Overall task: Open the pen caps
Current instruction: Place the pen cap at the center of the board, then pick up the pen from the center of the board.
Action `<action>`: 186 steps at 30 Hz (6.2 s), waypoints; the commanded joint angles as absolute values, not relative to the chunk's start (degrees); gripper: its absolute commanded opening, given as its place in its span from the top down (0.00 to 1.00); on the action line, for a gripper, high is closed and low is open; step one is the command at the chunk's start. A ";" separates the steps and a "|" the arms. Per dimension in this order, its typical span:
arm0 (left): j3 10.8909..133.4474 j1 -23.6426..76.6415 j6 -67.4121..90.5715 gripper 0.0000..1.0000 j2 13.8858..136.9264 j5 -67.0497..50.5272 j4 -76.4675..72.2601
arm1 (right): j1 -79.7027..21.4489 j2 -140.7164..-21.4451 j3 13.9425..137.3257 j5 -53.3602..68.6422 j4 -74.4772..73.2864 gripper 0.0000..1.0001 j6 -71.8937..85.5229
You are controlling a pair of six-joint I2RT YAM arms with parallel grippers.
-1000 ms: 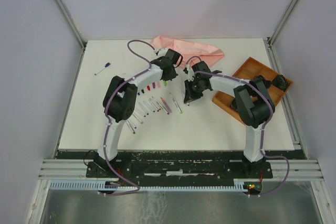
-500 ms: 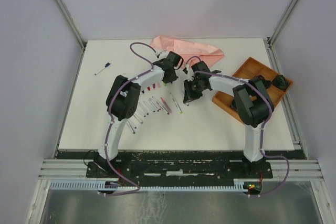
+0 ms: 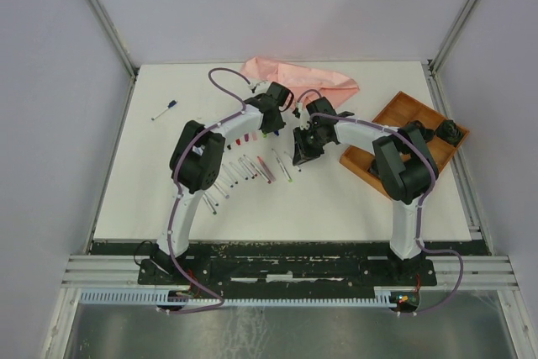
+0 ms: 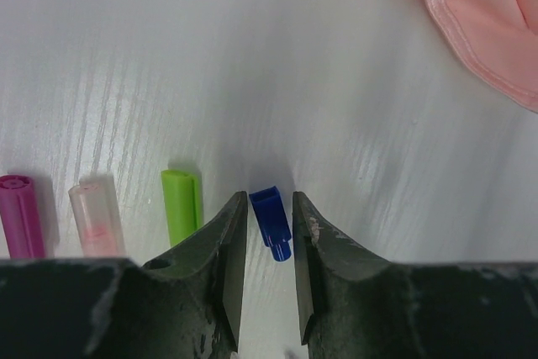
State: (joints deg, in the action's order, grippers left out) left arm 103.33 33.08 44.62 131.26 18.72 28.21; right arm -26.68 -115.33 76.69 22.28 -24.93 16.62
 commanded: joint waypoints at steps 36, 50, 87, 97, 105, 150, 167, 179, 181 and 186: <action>92.94 -0.21 3.59 0.17 113.74 -4.95 14.99 | -21.68 -92.58 79.63 45.39 -31.33 0.63 -4.22; 102.60 -11.18 2.70 0.10 123.82 -2.42 21.79 | -21.40 -92.62 79.78 46.49 -31.82 0.63 -4.34; 106.66 -12.43 8.34 0.58 131.54 -3.29 29.61 | -19.91 -93.87 80.20 50.07 -31.62 0.64 -2.23; 106.58 -9.46 6.97 0.68 132.10 3.74 32.07 | -19.59 -93.49 80.10 50.71 -31.42 0.64 -1.76; 106.62 -8.90 6.69 0.83 132.72 3.77 32.98 | -19.53 -93.17 80.15 51.19 -31.29 0.64 -1.67; 23.97 39.16 37.05 0.97 57.11 -2.37 -71.96 | -26.61 -72.02 48.98 56.43 44.07 0.28 40.55; 21.86 46.68 34.87 0.97 64.96 -0.36 -82.05 | -32.47 -73.49 51.52 53.78 32.00 0.44 34.00; 21.91 47.52 35.39 0.97 67.47 -0.70 -82.54 | -33.66 -73.87 53.61 53.22 24.97 0.69 29.44; 21.95 47.59 35.51 0.97 67.50 -1.02 -82.43 | -33.64 -73.77 53.94 53.17 24.41 0.72 29.06; 21.80 47.77 35.42 0.97 67.46 -0.99 -81.53 | -33.64 -73.48 54.22 53.33 23.82 0.77 28.84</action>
